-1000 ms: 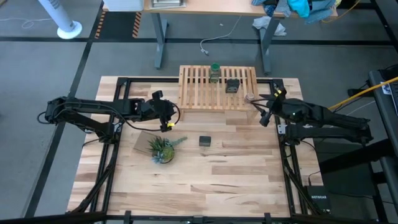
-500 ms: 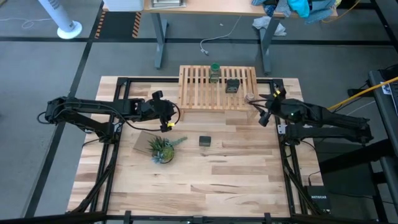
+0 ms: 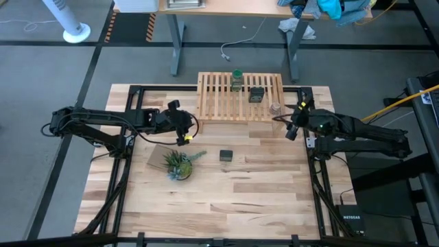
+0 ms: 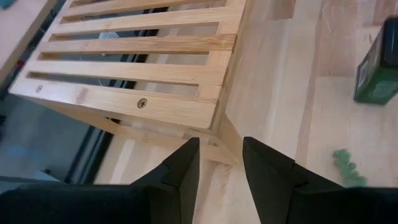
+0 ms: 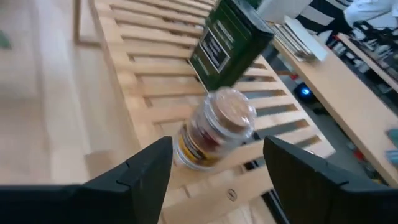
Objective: Shelf spices
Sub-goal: Remove the brown seasoning bottle from the shelf
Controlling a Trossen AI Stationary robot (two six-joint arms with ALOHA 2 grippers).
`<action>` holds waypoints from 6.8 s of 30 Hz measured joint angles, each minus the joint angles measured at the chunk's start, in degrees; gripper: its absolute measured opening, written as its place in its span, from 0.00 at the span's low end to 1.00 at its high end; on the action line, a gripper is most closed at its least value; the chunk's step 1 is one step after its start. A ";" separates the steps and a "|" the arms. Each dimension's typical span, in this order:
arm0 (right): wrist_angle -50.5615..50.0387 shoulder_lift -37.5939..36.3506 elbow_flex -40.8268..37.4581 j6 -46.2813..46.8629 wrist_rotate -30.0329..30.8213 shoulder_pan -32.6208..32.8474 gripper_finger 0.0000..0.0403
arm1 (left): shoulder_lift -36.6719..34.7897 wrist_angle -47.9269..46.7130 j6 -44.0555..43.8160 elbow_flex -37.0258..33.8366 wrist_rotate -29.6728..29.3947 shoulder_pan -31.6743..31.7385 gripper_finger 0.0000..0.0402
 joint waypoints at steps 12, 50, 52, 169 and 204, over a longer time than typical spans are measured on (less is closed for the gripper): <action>-2.67 -10.47 0.00 -1.04 -11.77 -11.03 0.64 | -16.86 -2.13 3.61 -3.23 6.68 3.73 0.29; 16.13 -3.85 -6.91 6.00 -39.98 -31.32 0.64 | -33.40 18.56 0.97 -30.23 18.12 3.76 0.29; 15.88 -2.50 -6.91 6.05 -42.66 -32.40 0.64 | -33.40 18.56 0.97 -30.23 18.12 3.76 0.29; 78.41 55.74 -8.46 35.71 -12.43 32.06 0.48 | -33.40 17.39 -4.18 -30.23 21.38 3.74 0.29; 81.44 80.81 1.97 32.32 -4.94 32.56 0.49 | -33.40 10.06 -9.07 -30.23 22.69 3.74 0.29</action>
